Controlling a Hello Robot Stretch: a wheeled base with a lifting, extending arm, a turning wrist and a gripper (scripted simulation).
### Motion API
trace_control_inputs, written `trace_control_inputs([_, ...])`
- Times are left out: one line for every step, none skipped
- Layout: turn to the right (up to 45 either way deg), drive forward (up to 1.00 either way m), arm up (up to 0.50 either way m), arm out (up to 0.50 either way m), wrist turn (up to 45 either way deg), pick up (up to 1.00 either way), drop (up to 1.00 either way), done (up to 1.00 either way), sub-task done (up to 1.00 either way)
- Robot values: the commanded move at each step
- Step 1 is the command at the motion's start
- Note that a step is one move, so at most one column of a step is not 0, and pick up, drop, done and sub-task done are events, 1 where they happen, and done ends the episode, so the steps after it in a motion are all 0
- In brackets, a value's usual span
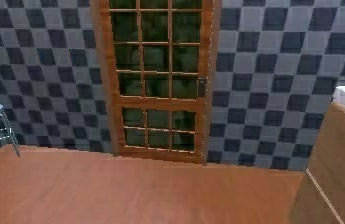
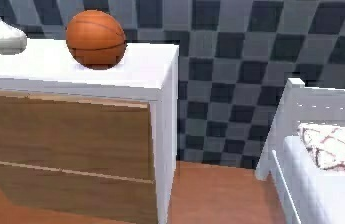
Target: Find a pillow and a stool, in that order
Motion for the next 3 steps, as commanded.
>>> trace_control_inputs([-39.0, 0.0, 0.0, 0.0, 0.0, 0.0, 0.0, 0.0, 0.0])
trace_control_inputs([0.0, 1.0, 0.0, 0.0, 0.0, 0.0, 0.0, 0.0, 0.0])
trace_control_inputs([-3.0, 0.0, 0.0, 0.0, 0.0, 0.0, 0.0, 0.0, 0.0])
